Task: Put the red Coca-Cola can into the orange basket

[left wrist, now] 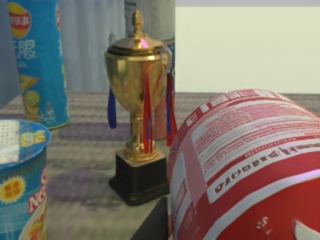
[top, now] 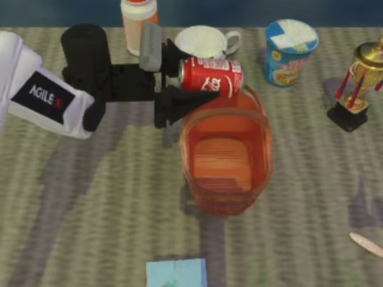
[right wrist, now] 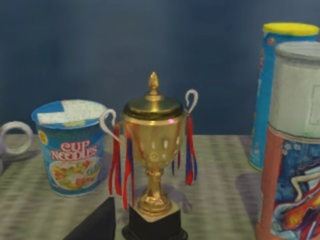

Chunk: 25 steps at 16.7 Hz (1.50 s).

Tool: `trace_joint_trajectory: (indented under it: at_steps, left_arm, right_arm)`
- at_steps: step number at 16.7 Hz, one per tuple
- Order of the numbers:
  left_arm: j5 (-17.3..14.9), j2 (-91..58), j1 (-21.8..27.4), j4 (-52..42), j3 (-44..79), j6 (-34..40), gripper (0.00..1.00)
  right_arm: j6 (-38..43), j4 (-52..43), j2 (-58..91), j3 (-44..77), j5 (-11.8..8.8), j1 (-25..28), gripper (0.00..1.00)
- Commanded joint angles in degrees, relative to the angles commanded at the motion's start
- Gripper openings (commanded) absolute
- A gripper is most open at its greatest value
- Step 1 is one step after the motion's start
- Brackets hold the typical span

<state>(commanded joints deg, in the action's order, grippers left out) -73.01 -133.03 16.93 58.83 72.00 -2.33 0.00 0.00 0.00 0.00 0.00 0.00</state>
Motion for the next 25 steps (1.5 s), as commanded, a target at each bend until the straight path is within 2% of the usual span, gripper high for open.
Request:
trace_joint_trajectory:
  at_steps: [10,21,23,25]
  left_arm:
    - [0.0,0.0,0.0,0.0,0.0,0.0,0.98]
    - [0.34,0.54,0.16,-0.26,-0.19,0.11,1.0]
    - [1.93,3.14,-0.25,-1.45,-1.28,0.7,1.0]
    - [4.92,8.01,-1.15,-3.67,-3.36,1.67,1.0]
  right_arm:
    - [0.0,0.0,0.0,0.0,0.0,0.0,1.0]
    - [-0.32,-0.51,0.56,0.56,-0.04,0.24,1.0]
    - [-1.91,-3.06,3.45,3.47,-0.18,1.36,1.0]
    - [-4.65,-7.41,8.74,8.78,-0.25,3.15,1.0]
